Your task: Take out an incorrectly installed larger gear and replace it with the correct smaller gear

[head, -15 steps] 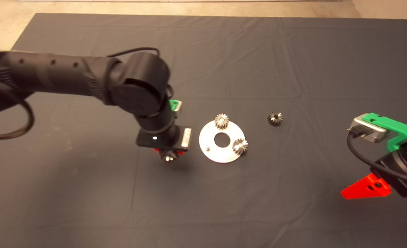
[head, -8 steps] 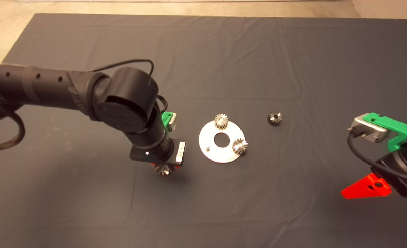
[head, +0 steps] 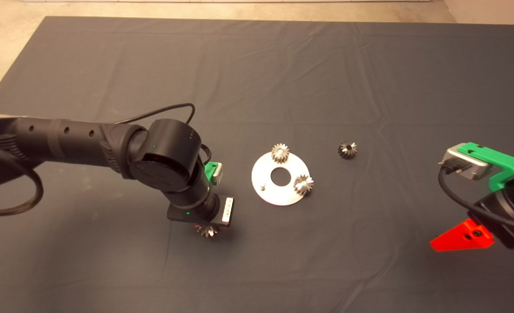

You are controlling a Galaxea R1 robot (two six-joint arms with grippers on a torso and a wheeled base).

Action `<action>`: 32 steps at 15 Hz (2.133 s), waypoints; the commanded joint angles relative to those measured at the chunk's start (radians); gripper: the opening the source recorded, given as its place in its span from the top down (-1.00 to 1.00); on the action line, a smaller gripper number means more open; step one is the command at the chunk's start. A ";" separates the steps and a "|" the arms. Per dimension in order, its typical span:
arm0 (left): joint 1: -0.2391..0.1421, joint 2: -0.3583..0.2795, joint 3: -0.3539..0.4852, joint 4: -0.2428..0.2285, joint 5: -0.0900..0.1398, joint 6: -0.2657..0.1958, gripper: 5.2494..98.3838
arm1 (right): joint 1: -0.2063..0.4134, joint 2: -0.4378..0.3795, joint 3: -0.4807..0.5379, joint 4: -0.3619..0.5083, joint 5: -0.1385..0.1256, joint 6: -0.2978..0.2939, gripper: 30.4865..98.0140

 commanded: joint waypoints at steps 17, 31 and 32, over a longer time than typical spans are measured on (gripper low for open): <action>0.016 0.012 -0.027 0.053 0.130 0.011 0.13 | 0.020 -0.001 0.005 0.030 0.002 -0.004 -0.99; -0.253 0.065 0.063 -0.030 0.130 -0.069 -0.24 | 0.018 0.009 -0.170 0.003 -0.048 -0.234 -0.99; -0.267 0.078 0.063 -0.045 0.130 -0.071 -0.25 | 0.014 0.017 -0.222 -0.034 -0.049 -0.291 -0.99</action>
